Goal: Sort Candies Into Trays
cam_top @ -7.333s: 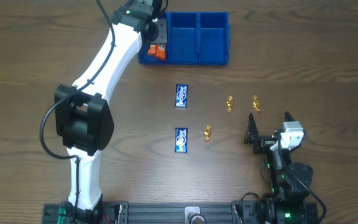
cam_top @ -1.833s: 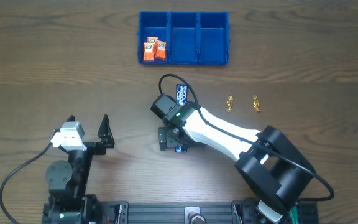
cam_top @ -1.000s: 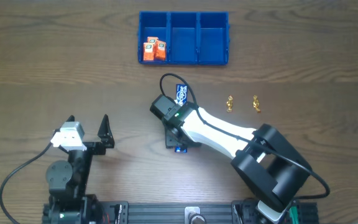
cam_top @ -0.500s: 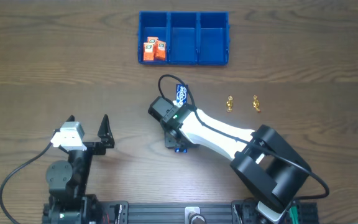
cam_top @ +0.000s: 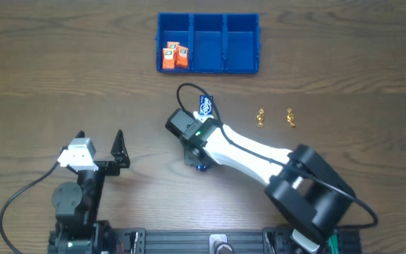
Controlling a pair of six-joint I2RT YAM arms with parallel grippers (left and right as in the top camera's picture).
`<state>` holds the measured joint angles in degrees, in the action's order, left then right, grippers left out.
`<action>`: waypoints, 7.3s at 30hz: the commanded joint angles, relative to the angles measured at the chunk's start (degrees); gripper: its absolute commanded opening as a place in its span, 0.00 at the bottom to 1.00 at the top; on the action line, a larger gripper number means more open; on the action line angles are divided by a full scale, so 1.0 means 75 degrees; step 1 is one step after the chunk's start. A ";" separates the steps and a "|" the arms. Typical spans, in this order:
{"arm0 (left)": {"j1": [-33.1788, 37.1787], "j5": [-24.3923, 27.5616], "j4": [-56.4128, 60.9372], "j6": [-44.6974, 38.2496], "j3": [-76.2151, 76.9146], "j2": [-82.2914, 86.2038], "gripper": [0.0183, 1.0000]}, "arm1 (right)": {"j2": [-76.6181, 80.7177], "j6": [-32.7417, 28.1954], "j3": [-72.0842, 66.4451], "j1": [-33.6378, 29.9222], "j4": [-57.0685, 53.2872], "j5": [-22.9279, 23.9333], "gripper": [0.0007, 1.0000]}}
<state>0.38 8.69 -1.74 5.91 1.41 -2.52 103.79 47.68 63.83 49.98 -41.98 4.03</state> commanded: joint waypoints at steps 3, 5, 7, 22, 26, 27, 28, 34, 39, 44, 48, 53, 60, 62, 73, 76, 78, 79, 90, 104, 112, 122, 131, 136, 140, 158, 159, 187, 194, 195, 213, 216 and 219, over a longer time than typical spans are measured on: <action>0.0052 0.0105 -0.0265 -0.0082 -0.0143 0.0023 1.00 | -0.1891 -0.1105 0.1128 -0.0134 -0.0157 0.1923 0.08; 0.0052 0.0105 -0.0265 -0.0082 -0.0143 0.0023 1.00 | -0.1915 -0.1582 0.1848 -0.0385 -0.0309 0.2518 0.08; 0.0052 0.0105 -0.0265 -0.0082 -0.0143 0.0023 1.00 | -0.1795 -0.2122 0.2506 -0.0731 -0.0224 0.2885 0.11; 0.0052 0.0105 -0.0265 -0.0082 -0.0143 0.0023 1.00 | 0.1483 -0.4167 0.5088 -0.2640 0.2320 0.2463 0.14; 0.0052 0.0105 -0.0265 -0.0082 -0.0143 0.0023 1.00 | 0.1996 -0.4138 0.5088 -0.2734 0.2532 0.2337 0.14; 0.0052 0.0105 -0.0265 -0.0082 -0.0143 0.0023 1.00 | 0.2092 -0.4132 0.5088 -0.2754 0.2541 0.2282 0.14; 0.0052 0.0105 -0.0265 -0.0082 -0.0143 0.0023 1.00 | 0.2148 -0.4124 0.5088 -0.2774 0.2538 0.2206 0.14; 0.0052 0.0105 -0.0265 -0.0082 -0.0143 0.0023 1.00 | 0.2323 -0.3946 0.5085 -0.2818 0.2512 0.2151 0.15; 0.0052 0.0105 -0.0265 -0.0082 -0.0143 0.0023 1.00 | 0.2524 -0.3579 0.5085 -0.2833 0.2410 0.2104 0.15; 0.0052 0.0105 -0.0265 -0.0082 -0.0143 0.0023 1.00 | 0.2696 -0.3465 0.5085 -0.2838 0.2410 0.2014 0.15; 0.0052 0.0105 -0.0265 -0.0082 -0.0143 0.0023 1.00 | 0.2699 -0.3351 0.5085 -0.2838 0.2413 0.2011 0.18; 0.0052 0.0105 -0.0262 -0.0082 -0.0143 0.0023 1.00 | 0.2696 -0.3354 0.5085 -0.2838 0.2381 0.2014 0.45; 0.0052 0.0105 -0.0262 -0.0082 -0.0143 0.0023 1.00 | 0.2498 -0.3357 0.5085 -0.2815 0.2224 0.1871 0.79; 0.0052 0.0105 -0.0265 -0.0082 -0.0143 0.0023 1.00 | 0.2218 -0.3357 0.5085 -0.2809 0.2031 0.1751 0.82; 0.0052 0.0105 -0.0265 -0.0082 -0.0143 0.0023 1.00 | 0.0586 -0.2235 0.5062 -0.2063 -0.1075 0.1504 0.89; 0.0052 0.0105 -0.0265 -0.0082 -0.0143 0.0023 1.00 | 0.0659 -0.1894 0.4572 -0.1993 -0.1125 0.1437 0.89; 0.0052 0.0105 -0.0265 -0.0082 -0.0143 0.0023 1.00 | 0.0746 -0.1746 0.4162 -0.1979 -0.0973 0.1294 0.89; 0.0052 0.0105 -0.0265 -0.0082 -0.0143 0.0023 1.00 | 0.0801 -0.1641 0.3963 -0.1979 -0.0906 0.1241 0.89; 0.0052 0.0105 -0.0265 -0.0082 -0.0143 0.0023 1.00 | 0.2165 -0.1247 0.2897 -0.1848 -0.0038 0.0603 0.89; 0.0052 0.0105 -0.0262 -0.0082 -0.0143 0.0023 1.00 | 0.2614 -0.1122 0.2897 -0.1772 -0.0035 0.0321 0.77; 0.0052 0.0105 -0.0262 -0.0082 -0.0143 0.0023 1.00 | 0.2620 -0.1122 0.2897 -0.1757 0.0047 0.0303 0.48; 0.0052 0.0105 -0.0265 -0.0082 -0.0143 0.0023 1.00 | 0.2565 -0.1125 0.2897 -0.1719 0.0006 0.0306 0.18; 0.0052 0.0105 -0.0265 -0.0082 -0.0143 0.0023 1.00 | -0.0117 -0.1169 0.2996 -0.0950 -0.0175 0.2212 0.18; 0.0052 0.0105 -0.0265 -0.0082 -0.0143 0.0023 1.00 | -0.0621 -0.1944 0.4176 -0.1192 -0.0414 0.3462 0.18; 0.0052 0.0105 -0.0265 -0.0082 -0.0143 0.0023 1.00 | -0.0207 -0.2961 0.5074 -0.1781 0.0286 0.3494 0.18; 0.0052 0.0105 -0.0265 -0.0082 -0.0143 0.0023 1.00 | 0.2617 -0.3450 0.5144 -0.2838 0.2646 0.1845 0.19; 0.0052 0.0105 -0.0265 -0.0082 -0.0143 0.0023 1.00 | 0.2643 -0.3340 0.5144 -0.2838 0.2643 0.1845 0.19; 0.0052 0.0105 -0.0262 -0.0082 -0.0143 0.0023 1.00 | -0.0469 -0.3357 0.2798 -0.2658 0.1364 0.1830 1.00; 0.0052 0.0105 -0.0265 -0.0082 -0.0143 0.0023 1.00 | -0.2151 -0.2238 -0.0411 -0.2200 0.1355 0.0842 1.00; 0.0052 0.0105 -0.0265 -0.0082 -0.0143 0.0023 1.00 | -0.2148 -0.2040 -0.0764 -0.2200 0.1355 0.0539 1.00; 0.0052 0.0105 -0.0265 -0.0082 -0.0143 0.0023 1.00 | -0.1862 -0.1125 -0.2640 -0.1848 0.1451 -0.0105 0.93; 0.0052 0.0105 -0.0262 -0.0082 -0.0143 0.0023 1.00 | -0.1766 -0.1125 -0.2640 -0.1778 0.1614 -0.0105 0.91; 0.0052 0.0105 -0.0265 -0.0082 -0.0143 0.0023 1.00 | -0.1582 -0.1125 -0.2640 -0.1778 0.1702 -0.0102 0.90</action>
<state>0.38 8.69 -1.74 5.91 1.41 -2.52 89.78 38.41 44.29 36.27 -29.69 2.98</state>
